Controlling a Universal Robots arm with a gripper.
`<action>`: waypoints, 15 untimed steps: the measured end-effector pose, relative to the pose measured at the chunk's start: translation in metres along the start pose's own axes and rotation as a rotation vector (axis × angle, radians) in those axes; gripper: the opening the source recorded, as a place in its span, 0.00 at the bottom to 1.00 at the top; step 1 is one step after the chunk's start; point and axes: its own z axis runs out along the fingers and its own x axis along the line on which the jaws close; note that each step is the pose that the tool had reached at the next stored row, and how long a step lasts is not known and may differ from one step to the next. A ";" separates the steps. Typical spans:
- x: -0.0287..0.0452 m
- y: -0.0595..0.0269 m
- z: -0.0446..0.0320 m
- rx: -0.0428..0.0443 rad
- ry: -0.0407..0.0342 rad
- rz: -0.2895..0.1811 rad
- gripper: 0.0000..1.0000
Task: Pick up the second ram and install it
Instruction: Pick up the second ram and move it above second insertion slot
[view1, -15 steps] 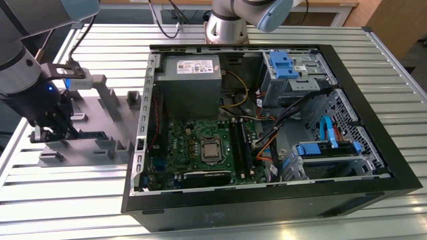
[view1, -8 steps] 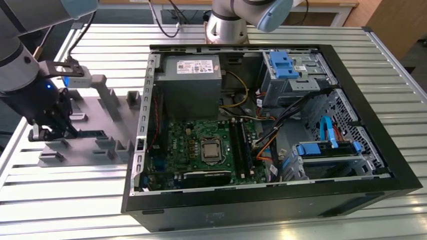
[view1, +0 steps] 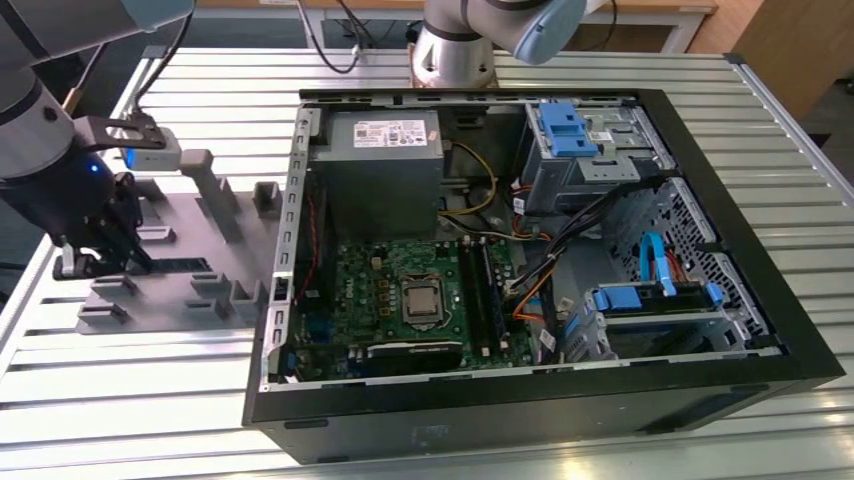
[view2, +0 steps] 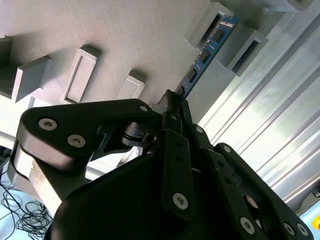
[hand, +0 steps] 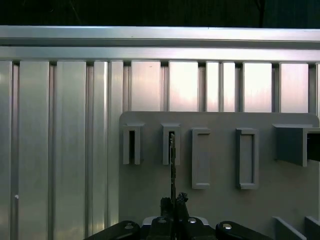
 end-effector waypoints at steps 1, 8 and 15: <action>0.0000 -0.0001 -0.0005 0.0000 0.0000 0.000 0.14; 0.0000 -0.0005 -0.0045 -0.0001 0.0001 0.000 0.14; -0.0001 -0.0005 -0.0100 -0.0001 0.0000 0.000 0.14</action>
